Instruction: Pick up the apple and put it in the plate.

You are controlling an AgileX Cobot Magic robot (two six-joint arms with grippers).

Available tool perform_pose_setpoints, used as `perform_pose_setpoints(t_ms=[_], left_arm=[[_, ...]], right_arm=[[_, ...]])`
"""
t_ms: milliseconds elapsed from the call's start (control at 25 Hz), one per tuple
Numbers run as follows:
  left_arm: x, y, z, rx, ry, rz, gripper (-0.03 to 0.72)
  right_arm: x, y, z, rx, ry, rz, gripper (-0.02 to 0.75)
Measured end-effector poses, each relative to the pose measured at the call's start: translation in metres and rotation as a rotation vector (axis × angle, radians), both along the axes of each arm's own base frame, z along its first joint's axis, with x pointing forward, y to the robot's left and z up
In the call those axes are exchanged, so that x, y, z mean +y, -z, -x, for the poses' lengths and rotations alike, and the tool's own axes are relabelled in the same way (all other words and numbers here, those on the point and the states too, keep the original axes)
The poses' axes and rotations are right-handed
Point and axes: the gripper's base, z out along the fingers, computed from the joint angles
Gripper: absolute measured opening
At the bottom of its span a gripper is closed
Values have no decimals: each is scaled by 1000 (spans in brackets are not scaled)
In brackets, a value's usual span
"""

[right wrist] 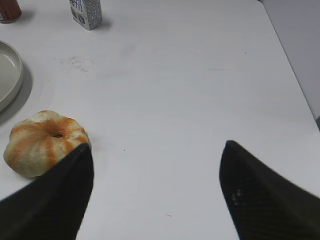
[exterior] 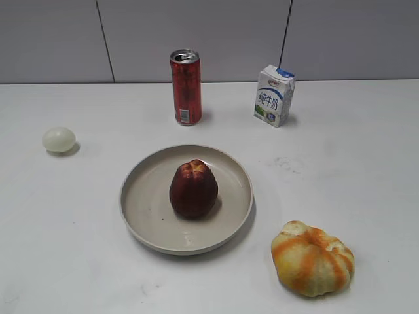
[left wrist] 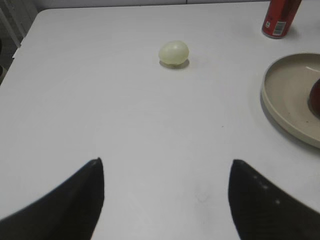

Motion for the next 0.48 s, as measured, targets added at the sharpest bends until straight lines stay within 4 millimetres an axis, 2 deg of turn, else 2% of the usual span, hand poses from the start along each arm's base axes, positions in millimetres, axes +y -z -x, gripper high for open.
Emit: perform_pose_setpoints(t_ms=[480], left_arm=[[0,0,0,0,0,0,589]], right_arm=[[0,0,0,0,0,0,591]])
